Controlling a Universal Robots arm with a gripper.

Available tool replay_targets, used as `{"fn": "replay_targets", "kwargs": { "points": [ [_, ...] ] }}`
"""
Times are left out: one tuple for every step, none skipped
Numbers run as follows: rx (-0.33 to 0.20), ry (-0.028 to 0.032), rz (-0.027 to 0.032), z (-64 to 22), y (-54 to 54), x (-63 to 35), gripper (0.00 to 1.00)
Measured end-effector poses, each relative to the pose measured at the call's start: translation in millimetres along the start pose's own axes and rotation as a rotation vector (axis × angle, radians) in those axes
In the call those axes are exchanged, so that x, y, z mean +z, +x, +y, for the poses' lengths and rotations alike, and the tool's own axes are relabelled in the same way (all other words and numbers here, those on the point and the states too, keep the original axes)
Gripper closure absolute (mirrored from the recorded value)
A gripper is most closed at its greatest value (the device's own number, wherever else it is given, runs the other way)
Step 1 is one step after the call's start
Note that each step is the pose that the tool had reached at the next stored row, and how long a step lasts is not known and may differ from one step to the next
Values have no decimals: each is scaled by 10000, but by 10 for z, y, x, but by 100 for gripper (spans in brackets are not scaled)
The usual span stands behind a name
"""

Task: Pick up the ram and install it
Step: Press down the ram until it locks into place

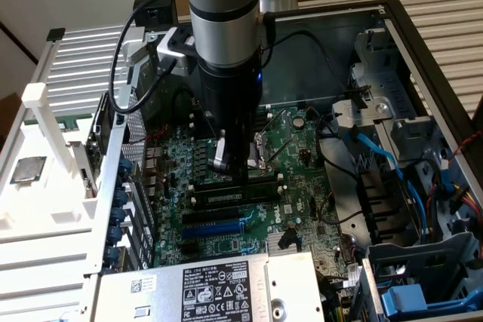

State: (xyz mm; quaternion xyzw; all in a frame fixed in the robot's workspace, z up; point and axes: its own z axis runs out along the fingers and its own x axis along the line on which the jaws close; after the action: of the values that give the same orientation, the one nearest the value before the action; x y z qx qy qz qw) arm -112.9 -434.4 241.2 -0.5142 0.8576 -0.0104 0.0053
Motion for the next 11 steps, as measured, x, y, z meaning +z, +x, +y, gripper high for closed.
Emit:
{"fn": "replay_targets", "kwargs": {
  "points": [
    [140,0,3,0,0,0,90],
    [280,0,6,0,0,0,90],
    [432,0,11,0,0,0,90],
    [576,0,13,0,0,0,90],
    [723,0,17,0,0,0,90],
    [850,-1,20,0,0,0,90],
    [995,-1,23,0,0,0,90],
    [1144,-1,26,0,0,0,90],
    [1277,-1,30,0,0,0,90],
    [1578,-2,37,0,0,0,90],
    [1717,-2,41,0,0,0,90]
  ]
}}
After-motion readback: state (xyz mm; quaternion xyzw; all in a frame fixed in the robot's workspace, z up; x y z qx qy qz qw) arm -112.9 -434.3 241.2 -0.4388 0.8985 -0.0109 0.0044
